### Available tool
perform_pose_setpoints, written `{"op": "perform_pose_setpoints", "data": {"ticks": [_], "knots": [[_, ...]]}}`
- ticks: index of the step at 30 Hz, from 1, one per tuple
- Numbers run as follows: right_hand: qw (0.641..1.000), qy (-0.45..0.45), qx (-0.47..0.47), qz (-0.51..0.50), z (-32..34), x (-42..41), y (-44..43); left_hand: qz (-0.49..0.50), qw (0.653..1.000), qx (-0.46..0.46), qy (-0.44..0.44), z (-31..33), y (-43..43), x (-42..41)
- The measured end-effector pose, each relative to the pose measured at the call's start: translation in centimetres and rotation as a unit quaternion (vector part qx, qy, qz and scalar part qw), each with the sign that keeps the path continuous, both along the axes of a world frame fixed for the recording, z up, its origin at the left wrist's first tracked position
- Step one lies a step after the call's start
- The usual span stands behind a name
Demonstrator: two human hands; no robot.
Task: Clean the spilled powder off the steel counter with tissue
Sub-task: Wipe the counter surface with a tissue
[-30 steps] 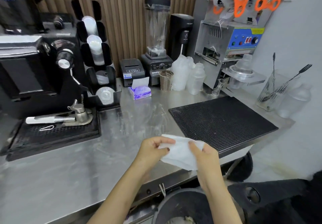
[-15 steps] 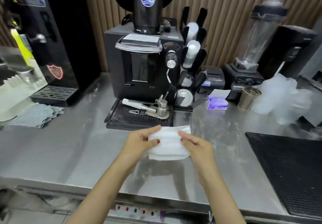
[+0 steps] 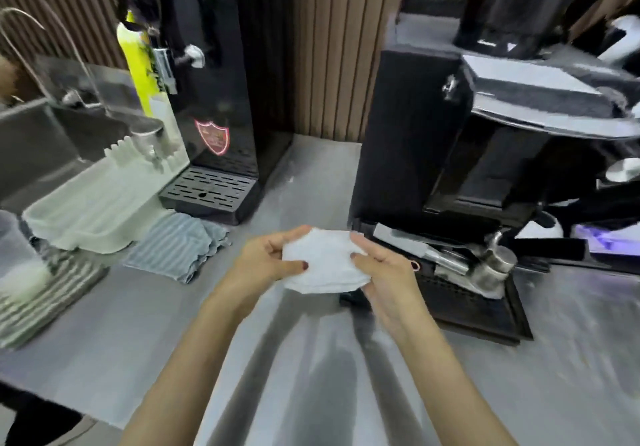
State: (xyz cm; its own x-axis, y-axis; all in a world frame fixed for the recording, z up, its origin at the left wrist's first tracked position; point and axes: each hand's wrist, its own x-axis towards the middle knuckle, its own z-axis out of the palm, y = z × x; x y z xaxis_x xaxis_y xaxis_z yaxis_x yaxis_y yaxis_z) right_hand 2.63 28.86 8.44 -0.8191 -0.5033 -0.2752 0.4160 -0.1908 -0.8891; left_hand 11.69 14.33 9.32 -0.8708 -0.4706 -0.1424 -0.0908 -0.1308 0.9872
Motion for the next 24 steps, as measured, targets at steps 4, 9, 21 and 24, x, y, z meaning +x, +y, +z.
{"op": "perform_pose_setpoints", "data": {"ticks": [4,9,21,24], "knots": [[0.999,-0.008,-0.022,-0.044,-1.1,-2.0,-6.2,-0.02,1.0,-0.007,-0.008,-1.1,-6.3,-2.6],[0.999,-0.042,-0.004,-0.007,-2.2,-4.4,-10.6,-0.008,1.0,-0.003,-0.022,-2.8,-10.3,-4.9],[0.99,-0.077,0.114,0.037,-2.4,-10.5,-15.7,0.064,0.986,-0.147,-0.035,-7.4,-14.1,-8.8],[0.98,0.082,0.132,-0.126,-2.7,-12.4,-17.3,0.011,0.904,-0.416,-0.099,-10.8,-15.0,-9.3]]}}
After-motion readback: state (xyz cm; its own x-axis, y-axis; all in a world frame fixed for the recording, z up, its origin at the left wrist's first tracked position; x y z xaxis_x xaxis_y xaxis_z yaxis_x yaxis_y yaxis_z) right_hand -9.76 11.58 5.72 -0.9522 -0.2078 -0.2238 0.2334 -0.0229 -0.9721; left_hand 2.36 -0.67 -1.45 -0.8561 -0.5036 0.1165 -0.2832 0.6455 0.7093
